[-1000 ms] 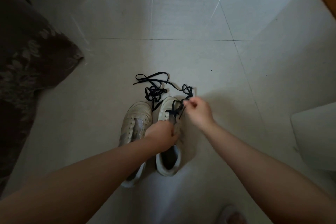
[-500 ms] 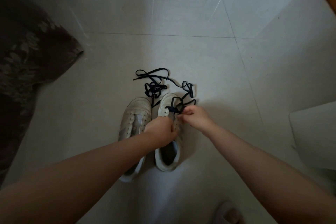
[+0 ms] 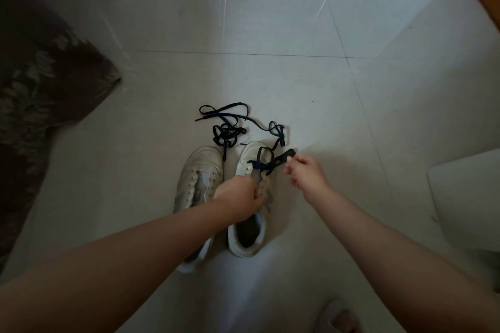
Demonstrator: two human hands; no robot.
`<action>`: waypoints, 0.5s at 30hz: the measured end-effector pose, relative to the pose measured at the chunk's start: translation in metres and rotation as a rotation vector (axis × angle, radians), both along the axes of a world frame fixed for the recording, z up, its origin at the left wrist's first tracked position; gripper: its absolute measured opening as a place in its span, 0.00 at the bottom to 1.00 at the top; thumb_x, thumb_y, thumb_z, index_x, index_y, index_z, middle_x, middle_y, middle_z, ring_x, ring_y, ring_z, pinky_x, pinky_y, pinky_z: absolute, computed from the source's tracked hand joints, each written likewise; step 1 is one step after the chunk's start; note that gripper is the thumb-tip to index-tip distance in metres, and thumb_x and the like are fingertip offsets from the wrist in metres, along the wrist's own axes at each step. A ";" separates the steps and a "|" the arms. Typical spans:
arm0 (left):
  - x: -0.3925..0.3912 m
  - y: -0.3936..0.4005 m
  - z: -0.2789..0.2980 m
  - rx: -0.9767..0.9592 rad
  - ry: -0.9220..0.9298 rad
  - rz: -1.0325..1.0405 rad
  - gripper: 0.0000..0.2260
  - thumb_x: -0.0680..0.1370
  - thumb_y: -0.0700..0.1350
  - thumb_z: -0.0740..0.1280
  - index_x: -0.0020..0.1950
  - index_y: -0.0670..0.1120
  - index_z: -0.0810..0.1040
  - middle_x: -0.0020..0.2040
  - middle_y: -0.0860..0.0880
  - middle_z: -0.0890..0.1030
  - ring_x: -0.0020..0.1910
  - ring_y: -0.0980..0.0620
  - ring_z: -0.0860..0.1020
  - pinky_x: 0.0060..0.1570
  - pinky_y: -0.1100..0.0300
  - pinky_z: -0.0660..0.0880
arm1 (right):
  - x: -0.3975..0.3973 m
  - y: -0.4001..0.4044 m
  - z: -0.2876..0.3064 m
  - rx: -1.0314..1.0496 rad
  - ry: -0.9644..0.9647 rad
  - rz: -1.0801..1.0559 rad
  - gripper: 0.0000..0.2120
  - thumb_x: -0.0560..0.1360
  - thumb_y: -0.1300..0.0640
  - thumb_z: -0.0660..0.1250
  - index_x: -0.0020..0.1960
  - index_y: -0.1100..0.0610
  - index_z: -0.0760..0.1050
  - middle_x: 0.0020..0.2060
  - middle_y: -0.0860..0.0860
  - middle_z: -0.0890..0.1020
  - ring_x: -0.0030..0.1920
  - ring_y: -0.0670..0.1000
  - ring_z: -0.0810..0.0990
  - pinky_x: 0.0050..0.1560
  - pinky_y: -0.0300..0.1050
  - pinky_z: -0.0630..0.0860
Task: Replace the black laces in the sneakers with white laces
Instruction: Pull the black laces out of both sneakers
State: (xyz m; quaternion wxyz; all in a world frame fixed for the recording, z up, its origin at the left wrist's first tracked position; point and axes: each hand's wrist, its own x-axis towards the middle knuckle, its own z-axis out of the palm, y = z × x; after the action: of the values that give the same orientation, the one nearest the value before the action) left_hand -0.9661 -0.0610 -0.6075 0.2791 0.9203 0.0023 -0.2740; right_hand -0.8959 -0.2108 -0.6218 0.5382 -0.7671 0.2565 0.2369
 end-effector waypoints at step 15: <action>-0.003 0.001 -0.003 0.017 0.016 0.015 0.16 0.77 0.47 0.63 0.29 0.49 0.67 0.29 0.51 0.70 0.30 0.53 0.71 0.30 0.61 0.68 | -0.019 0.023 -0.015 -0.180 -0.070 0.382 0.06 0.73 0.58 0.70 0.45 0.61 0.81 0.37 0.52 0.81 0.38 0.48 0.77 0.43 0.41 0.72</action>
State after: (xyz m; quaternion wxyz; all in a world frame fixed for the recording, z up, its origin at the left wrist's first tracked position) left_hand -0.9688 -0.0596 -0.6109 0.2734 0.9204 0.0139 -0.2790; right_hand -0.9145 -0.1876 -0.6371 0.4213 -0.8546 0.1078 0.2839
